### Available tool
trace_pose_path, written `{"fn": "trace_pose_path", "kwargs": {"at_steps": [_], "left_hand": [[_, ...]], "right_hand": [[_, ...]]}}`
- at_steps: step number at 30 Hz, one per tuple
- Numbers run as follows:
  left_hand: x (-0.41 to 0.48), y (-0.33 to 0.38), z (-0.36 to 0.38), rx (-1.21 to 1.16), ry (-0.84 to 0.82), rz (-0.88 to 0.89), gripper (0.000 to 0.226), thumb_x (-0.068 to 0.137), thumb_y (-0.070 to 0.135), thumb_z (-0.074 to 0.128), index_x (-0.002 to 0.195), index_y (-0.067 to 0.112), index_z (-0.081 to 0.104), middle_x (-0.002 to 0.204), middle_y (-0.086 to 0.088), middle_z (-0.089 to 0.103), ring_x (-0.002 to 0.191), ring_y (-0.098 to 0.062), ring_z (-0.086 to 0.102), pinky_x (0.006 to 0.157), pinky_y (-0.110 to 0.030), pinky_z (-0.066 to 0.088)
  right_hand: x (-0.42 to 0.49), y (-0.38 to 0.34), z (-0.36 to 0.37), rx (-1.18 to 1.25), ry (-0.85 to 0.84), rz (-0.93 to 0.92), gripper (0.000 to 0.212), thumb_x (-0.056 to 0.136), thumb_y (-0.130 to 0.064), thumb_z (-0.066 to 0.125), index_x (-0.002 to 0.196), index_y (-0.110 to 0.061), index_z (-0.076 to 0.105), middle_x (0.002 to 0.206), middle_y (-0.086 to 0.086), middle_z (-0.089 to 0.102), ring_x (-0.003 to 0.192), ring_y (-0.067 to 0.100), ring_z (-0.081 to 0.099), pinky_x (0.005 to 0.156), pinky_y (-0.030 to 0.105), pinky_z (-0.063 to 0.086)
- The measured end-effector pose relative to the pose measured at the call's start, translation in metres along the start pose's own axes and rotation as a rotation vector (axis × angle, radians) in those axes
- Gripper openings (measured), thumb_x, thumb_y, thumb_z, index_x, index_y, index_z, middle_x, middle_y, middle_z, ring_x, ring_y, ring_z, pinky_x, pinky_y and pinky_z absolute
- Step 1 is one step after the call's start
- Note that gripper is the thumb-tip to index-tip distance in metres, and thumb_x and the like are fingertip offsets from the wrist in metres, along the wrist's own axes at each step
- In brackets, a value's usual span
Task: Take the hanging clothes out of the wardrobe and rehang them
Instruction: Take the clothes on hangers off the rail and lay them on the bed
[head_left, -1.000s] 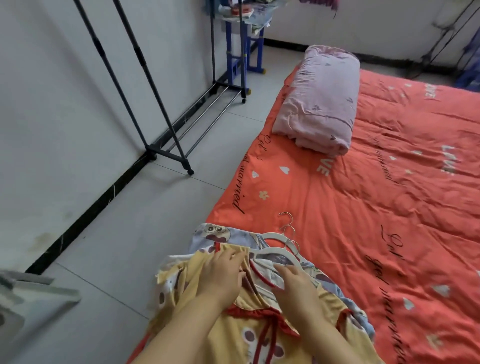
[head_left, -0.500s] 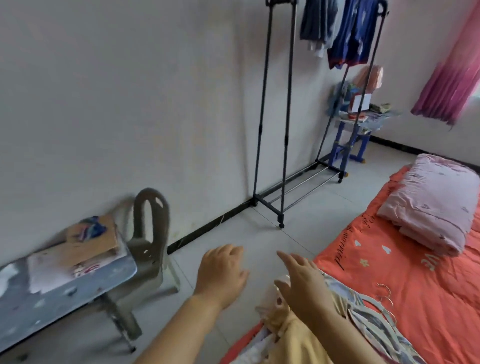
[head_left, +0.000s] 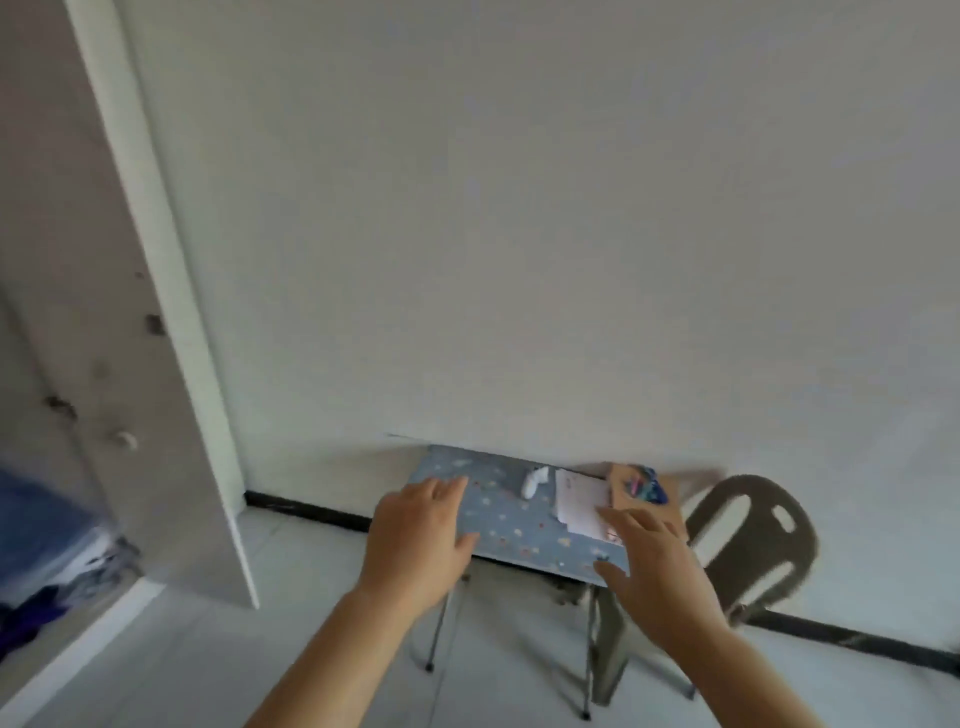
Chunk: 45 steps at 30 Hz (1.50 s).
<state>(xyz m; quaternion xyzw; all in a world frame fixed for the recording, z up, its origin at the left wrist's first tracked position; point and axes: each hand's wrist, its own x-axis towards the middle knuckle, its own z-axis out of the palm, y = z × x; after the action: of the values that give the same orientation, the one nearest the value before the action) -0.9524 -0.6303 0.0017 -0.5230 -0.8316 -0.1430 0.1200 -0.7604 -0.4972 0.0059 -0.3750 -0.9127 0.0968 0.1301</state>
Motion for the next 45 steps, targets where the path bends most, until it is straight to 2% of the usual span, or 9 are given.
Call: {"fn": "trace_pose_path", "kwargs": {"at_steps": [5,8,10,15,18,23,31,40,45], "left_hand": [[-0.051,-0.127,-0.045,0.132,0.075,-0.267,0.052,0.054,0.039,0.084,0.097,0.014,0.068,0.078,-0.001,0.067,0.064,-0.022,0.065,0.053,-0.035,0.052],[-0.077,-0.181,-0.068,0.136,0.075,-0.444,0.053,0.084,0.041,0.06,0.13,0.018,0.048,0.114,0.0,0.06,0.099,-0.021,0.059,0.084,-0.035,0.046],[-0.091,-0.218,-0.076,0.188,0.13,-0.54,0.055,0.092,0.043,0.045,0.141,0.023,0.031,0.131,0.004,0.048,0.116,-0.017,0.048,0.096,-0.03,0.037],[-0.109,-0.304,-0.097,0.262,0.191,-0.739,0.054,0.093,0.043,0.044,0.141,0.02,0.035,0.133,0.001,0.048,0.121,-0.018,0.046,0.099,-0.029,0.034],[-0.111,-0.346,-0.112,0.34,0.199,-0.845,0.056,0.094,0.045,0.041,0.144,0.023,0.027,0.141,0.005,0.04,0.128,-0.015,0.039,0.104,-0.028,0.029],[-0.107,-0.405,-0.136,0.416,0.235,-0.969,0.059,0.094,0.046,0.041,0.145,0.025,0.023,0.143,0.006,0.038,0.129,-0.013,0.037,0.107,-0.028,0.028],[-0.095,-0.51,-0.176,0.468,0.336,-1.079,0.058,0.094,0.047,0.041,0.145,0.027,0.024,0.142,0.004,0.039,0.129,-0.015,0.037,0.106,-0.028,0.028],[-0.071,-0.673,-0.224,0.485,0.434,-1.053,0.054,0.093,0.045,0.044,0.142,0.027,0.032,0.133,0.006,0.047,0.117,-0.011,0.045,0.099,-0.027,0.037],[-0.059,-0.754,-0.255,0.472,0.519,-1.047,0.057,0.093,0.043,0.046,0.145,0.027,0.028,0.14,0.006,0.042,0.123,-0.011,0.042,0.102,-0.025,0.033]], "right_hand": [[0.053,-0.136,0.038,0.016,-0.074,-0.285,0.057,0.09,-0.036,0.055,0.142,-0.031,0.031,0.138,-0.008,0.042,0.126,0.016,0.038,0.102,0.026,0.033],[0.078,-0.21,0.063,0.056,-0.115,-0.44,0.057,0.09,-0.035,0.055,0.142,-0.031,0.031,0.14,-0.008,0.04,0.128,0.016,0.036,0.105,0.028,0.031],[0.093,-0.256,0.078,0.062,-0.129,-0.548,0.058,0.091,-0.037,0.054,0.143,-0.032,0.029,0.141,-0.01,0.039,0.129,0.014,0.035,0.106,0.027,0.029],[0.14,-0.364,0.113,0.098,-0.16,-0.8,0.057,0.092,-0.039,0.05,0.144,-0.033,0.026,0.142,-0.01,0.038,0.128,0.015,0.036,0.105,0.024,0.03],[0.169,-0.424,0.124,0.135,-0.175,-0.922,0.058,0.092,-0.039,0.05,0.144,-0.032,0.025,0.143,-0.011,0.037,0.127,0.013,0.037,0.104,0.023,0.031],[0.208,-0.519,0.135,0.228,-0.191,-1.113,0.055,0.093,-0.037,0.051,0.143,-0.031,0.028,0.141,-0.009,0.04,0.126,0.011,0.039,0.105,0.022,0.03],[0.26,-0.658,0.162,0.323,-0.182,-1.302,0.055,0.094,-0.03,0.049,0.144,-0.03,0.026,0.144,-0.008,0.036,0.129,0.013,0.035,0.105,0.02,0.026],[0.314,-0.83,0.183,0.449,-0.117,-1.382,0.06,0.091,-0.031,0.056,0.144,-0.025,0.029,0.141,-0.002,0.04,0.127,0.015,0.038,0.107,0.02,0.028],[0.344,-0.914,0.181,0.536,-0.04,-1.411,0.057,0.09,-0.027,0.059,0.141,-0.022,0.035,0.135,0.001,0.047,0.123,0.019,0.042,0.103,0.022,0.032]]}}
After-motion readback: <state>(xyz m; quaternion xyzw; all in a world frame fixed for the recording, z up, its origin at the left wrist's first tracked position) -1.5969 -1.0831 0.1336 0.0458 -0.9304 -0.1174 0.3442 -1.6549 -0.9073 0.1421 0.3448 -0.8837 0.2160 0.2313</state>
